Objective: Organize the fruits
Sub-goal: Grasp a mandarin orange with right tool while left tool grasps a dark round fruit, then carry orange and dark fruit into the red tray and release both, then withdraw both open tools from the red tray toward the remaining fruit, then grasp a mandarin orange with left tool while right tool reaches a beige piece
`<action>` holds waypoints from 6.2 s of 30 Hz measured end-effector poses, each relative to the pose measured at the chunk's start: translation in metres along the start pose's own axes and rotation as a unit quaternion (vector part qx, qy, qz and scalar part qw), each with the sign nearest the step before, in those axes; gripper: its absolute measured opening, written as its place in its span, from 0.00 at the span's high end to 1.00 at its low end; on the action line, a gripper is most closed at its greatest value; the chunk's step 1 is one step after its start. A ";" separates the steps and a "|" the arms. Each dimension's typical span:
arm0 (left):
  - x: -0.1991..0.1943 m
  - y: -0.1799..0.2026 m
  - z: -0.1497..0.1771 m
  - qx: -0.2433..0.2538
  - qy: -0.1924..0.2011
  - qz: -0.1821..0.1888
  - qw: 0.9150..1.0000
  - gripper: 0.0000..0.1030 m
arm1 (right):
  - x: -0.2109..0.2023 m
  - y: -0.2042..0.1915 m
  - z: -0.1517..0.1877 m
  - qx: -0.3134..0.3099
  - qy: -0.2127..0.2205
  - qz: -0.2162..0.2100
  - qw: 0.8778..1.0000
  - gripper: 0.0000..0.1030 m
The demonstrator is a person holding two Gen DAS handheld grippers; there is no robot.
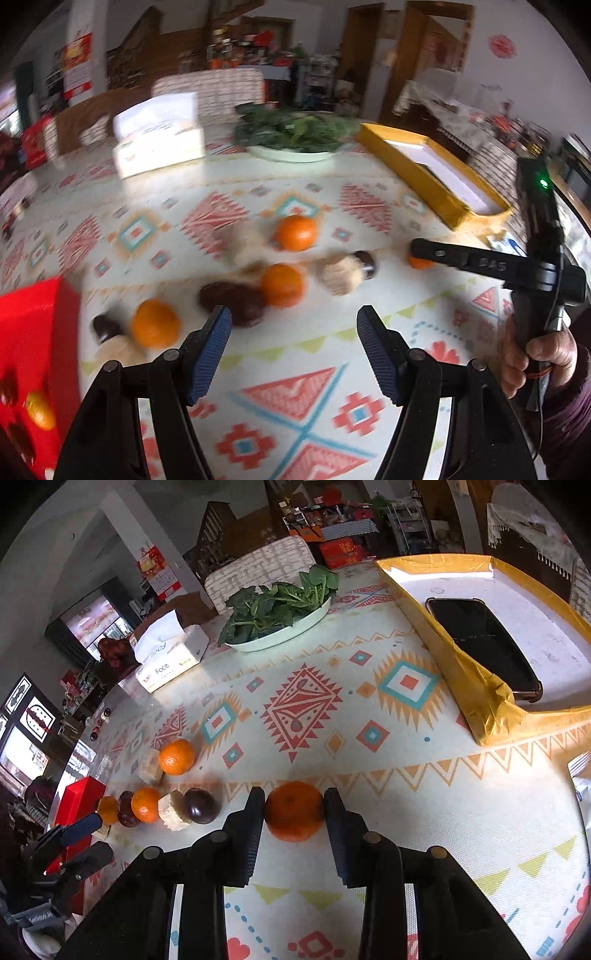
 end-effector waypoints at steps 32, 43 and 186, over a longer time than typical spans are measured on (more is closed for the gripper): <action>0.016 0.039 -0.012 0.083 0.006 0.002 0.997 0.79 | -0.009 0.007 0.010 0.017 0.022 -0.011 1.000 0.65; -0.053 0.005 0.045 0.049 0.057 0.012 0.997 0.79 | -0.015 -0.004 0.026 0.016 0.039 0.017 0.999 0.65; -0.056 -0.079 0.050 -0.089 0.035 -0.068 0.993 0.38 | 0.039 -0.150 0.067 -0.211 -0.085 -0.006 0.974 0.52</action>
Point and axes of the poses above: each gripper's, at about its wrist camera, not at the fingertips, and x roughly the way its jaws point, y to its right, z to its underside, the point moved 1 cm from there along x, roughly the way its jaws point, and after that the axes turned 15 degrees about -y, right-handed, at the moved point
